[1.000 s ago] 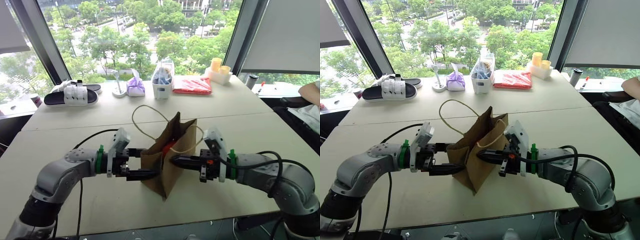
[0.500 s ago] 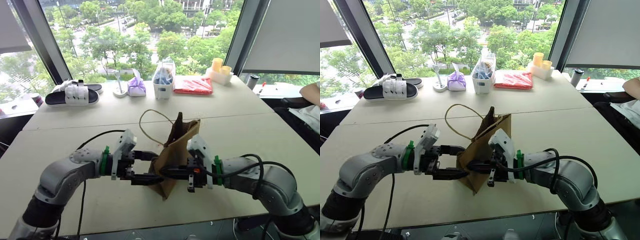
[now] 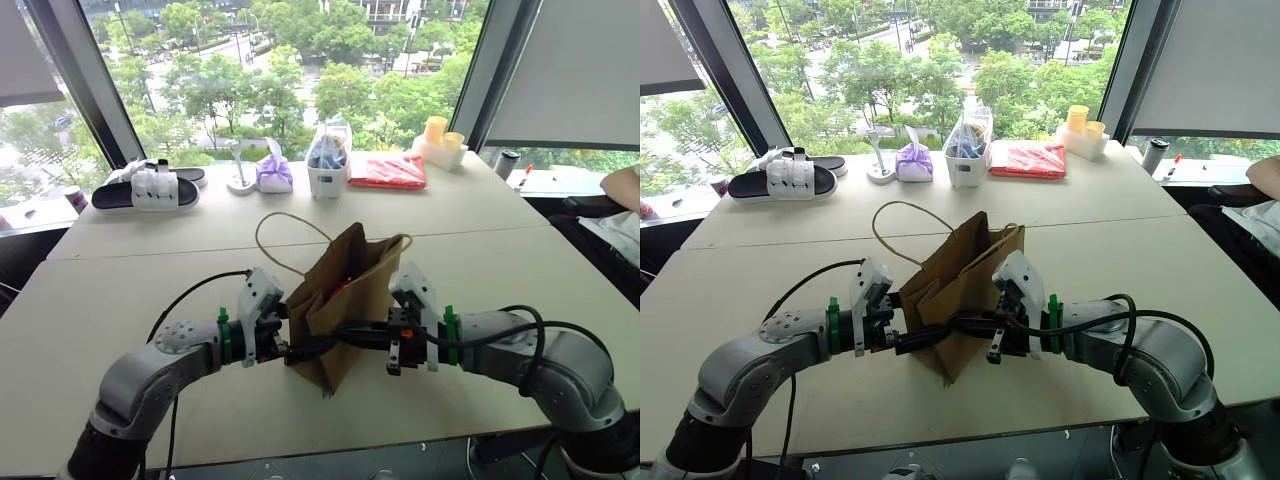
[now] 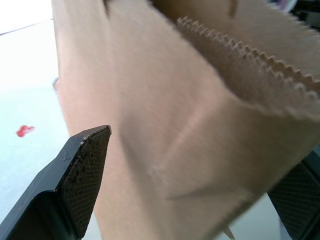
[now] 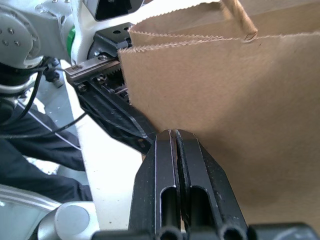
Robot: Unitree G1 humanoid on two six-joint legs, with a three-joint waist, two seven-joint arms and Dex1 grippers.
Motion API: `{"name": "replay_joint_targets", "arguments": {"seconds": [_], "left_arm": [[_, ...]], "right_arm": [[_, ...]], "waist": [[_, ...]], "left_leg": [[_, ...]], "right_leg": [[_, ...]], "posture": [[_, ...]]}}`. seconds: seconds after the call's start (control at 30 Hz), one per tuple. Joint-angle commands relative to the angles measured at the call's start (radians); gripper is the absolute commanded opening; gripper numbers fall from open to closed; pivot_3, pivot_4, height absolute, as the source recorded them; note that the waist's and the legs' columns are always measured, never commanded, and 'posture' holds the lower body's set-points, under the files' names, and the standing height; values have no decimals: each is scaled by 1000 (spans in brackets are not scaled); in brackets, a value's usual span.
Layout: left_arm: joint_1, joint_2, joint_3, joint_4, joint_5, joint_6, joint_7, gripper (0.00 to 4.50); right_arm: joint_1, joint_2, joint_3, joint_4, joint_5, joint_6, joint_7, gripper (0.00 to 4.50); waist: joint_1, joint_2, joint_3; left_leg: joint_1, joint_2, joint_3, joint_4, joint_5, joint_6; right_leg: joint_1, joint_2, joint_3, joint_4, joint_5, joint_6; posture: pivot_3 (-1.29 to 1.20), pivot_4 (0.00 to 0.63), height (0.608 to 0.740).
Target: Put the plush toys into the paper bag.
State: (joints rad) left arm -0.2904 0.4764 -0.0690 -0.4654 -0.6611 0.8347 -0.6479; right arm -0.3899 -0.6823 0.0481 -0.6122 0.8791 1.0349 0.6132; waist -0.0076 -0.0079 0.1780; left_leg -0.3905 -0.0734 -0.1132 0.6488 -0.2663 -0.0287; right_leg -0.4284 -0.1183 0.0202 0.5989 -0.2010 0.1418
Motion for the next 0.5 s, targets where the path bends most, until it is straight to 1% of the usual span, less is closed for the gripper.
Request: {"name": "replay_joint_targets", "arguments": {"seconds": [0.03, 0.13, 0.2, 0.23, 0.33, 0.37, 0.4, 0.43, 0.47, 0.5], "left_arm": [[5, -32, -4, -14, 25, -42, 38, 4500], [10, -51, -17, -13, 41, -48, 47, 4500], [13, -62, -22, -12, 52, -55, 59, 3984], [15, -63, -22, -11, 55, -58, 60, 3664], [14, -59, -13, -18, 50, -59, 59, 2253], [11, -57, -7, -19, 45, -56, 58, 1687], [10, -55, -2, -20, 41, -54, 56, 1211], [9, -52, 3, -20, 36, -52, 53, 596], [8, -49, 7, -19, 33, -51, 51, 214], [5, -46, 12, -18, 24, -46, 47, 44]], "right_arm": [[22, -14, -7, -54, 25, 9, 5, 65], [32, -15, -12, -56, 20, 9, -3, 65], [39, -22, -20, -58, 13, 7, -10, 0], [41, -24, -22, -60, 11, 7, -13, 0], [65, -47, -66, -62, 18, 7, -23, 0], [76, -57, -87, -63, 22, 9, -27, 0], [83, -63, -97, -66, 26, 9, -32, 0], [93, -74, -116, -70, 30, 10, -36, 0], [101, -80, -131, -74, 36, 12, -41, 0], [111, -90, -155, -78, 43, 15, -45, 0]], "waist": [[0, 0, 0], [0, 0, 0], [0, 0, 0], [1, 0, 0], [2, 0, 0], [3, 0, 0], [5, 0, 0], [6, 0, 0], [10, 0, 0], [13, 0, 0]], "left_leg": [[0, 0, 0, 0, 0, 0], [0, 0, 0, 0, 0, 0], [0, 0, 0, 0, 0, 0], [0, 0, 0, 0, 0, 0], [0, 0, 0, 0, 0, 0], [0, 0, 0, 0, 0, 0], [0, 0, 0, 0, 0, 0], [0, 0, 0, 1, 0, 0], [0, 0, 0, 1, 0, 0], [0, 0, 0, 1, 0, 0]], "right_leg": [[0, 0, 0, 0, 0, 0], [0, 0, 0, 0, 0, 0], [0, 0, 0, 0, 0, 0], [0, 0, 0, 0, 0, 0], [0, 0, 0, 0, 0, 0], [0, 0, 0, 0, 0, 0], [0, 0, 0, 0, 0, 0], [0, 0, 0, 0, 0, 0], [0, 0, 0, 0, 0, 0], [0, 0, 0, 0, 0, 0]], "posture": [[0, 150, 740], [0, 150, 740], [0, 150, 740], [0, 150, 740], [0, 150, 740], [0, 150, 740], [0, 150, 740], [0, 150, 740], [0, 150, 740], [0, 150, 740]]}}
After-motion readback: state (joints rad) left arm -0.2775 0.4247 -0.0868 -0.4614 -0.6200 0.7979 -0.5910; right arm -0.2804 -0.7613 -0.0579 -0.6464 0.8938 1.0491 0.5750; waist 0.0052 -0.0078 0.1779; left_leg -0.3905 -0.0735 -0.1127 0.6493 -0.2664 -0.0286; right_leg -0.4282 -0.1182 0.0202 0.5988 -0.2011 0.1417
